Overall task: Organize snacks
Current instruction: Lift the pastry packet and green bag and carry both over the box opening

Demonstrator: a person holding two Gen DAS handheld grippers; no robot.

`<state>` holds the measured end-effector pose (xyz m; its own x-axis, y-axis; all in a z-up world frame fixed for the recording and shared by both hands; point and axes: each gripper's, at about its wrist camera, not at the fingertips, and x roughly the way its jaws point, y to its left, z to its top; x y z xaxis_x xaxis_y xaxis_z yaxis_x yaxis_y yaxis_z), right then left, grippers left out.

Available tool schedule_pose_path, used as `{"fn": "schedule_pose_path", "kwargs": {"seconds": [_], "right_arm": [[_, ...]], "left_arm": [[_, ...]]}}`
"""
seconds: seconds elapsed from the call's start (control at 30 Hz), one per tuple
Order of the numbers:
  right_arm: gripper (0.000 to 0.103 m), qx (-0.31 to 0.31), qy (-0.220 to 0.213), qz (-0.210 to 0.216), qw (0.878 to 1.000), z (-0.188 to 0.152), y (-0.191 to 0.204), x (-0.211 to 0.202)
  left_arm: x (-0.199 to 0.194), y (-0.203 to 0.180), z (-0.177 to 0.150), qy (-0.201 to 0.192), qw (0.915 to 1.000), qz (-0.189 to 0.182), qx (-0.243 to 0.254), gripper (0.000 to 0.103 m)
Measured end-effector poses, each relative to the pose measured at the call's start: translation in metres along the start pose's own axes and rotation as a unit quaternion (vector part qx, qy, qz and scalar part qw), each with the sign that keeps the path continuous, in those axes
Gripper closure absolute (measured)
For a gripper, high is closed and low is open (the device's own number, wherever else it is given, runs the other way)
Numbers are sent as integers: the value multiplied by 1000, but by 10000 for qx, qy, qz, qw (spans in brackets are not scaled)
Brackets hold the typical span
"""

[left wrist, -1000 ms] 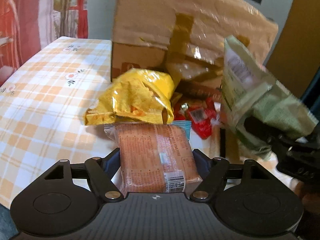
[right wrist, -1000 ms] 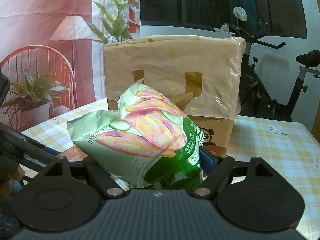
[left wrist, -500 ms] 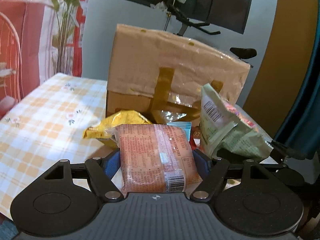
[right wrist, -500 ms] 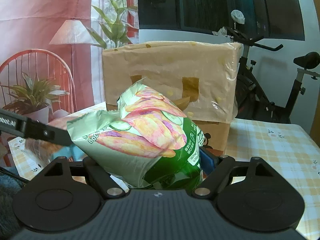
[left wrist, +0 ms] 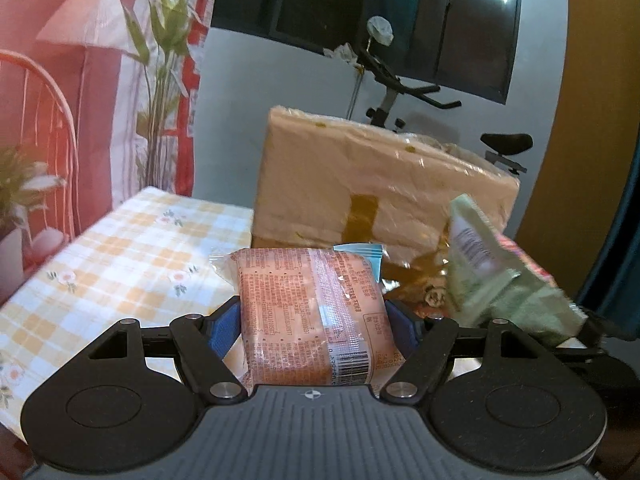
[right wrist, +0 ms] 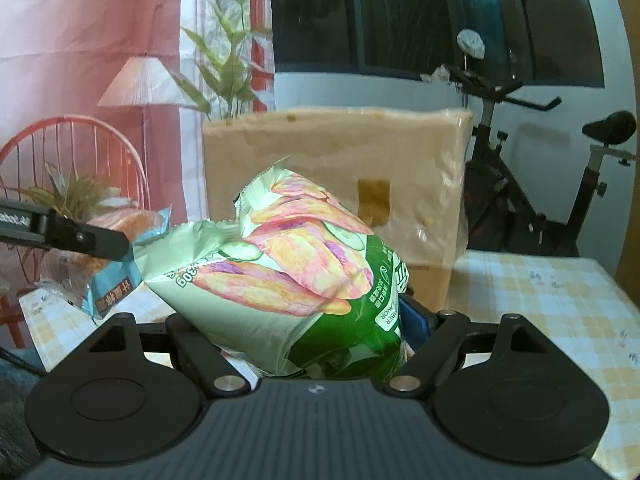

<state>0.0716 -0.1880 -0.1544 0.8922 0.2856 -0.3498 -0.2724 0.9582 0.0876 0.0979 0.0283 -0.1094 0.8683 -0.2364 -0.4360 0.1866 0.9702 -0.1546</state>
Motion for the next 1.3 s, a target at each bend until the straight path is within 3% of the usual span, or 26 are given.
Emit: {"fn": "schedule_pose_path", "kwargs": {"seconds": [0.77,1.07,1.3], "right_arm": [[22,-92,-1282,170,9916,107,-7,-39],[22,107,-1585,315,9868,132,-20,-41],[22,386,-1751,356,9831,168,-40,-22]], "left_arm": [[-13,-23,84,-1050,9935,-155,414,26],[-13,-22,100,-1132,9923,-195,472,26],[5,-25,133,-1274,9898,-327,544,26]]}}
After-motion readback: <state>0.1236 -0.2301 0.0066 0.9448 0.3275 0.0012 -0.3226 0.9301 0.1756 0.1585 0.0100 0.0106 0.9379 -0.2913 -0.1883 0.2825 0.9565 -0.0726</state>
